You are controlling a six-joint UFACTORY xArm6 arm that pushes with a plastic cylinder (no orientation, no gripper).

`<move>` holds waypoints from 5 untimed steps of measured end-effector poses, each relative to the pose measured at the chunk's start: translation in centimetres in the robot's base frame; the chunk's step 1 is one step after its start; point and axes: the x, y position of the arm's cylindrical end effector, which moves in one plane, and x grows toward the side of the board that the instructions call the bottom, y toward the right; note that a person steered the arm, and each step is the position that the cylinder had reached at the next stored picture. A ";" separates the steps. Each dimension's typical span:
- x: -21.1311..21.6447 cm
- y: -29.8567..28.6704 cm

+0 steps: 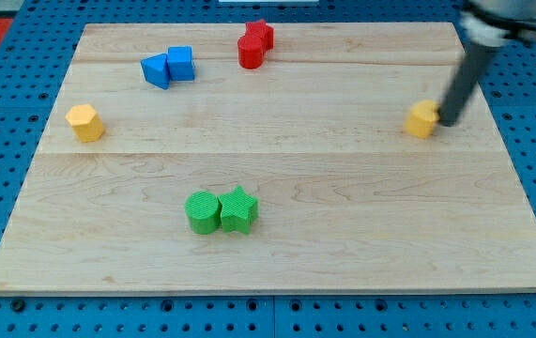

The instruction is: Push the heart to the right of the hexagon

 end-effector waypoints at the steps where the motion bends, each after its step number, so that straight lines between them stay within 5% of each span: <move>1: -0.3 -11.8; 2: 1.4 -20.9; 3: 5.9 -20.1; 4: 6.1 -27.4; 5: 5.8 -28.0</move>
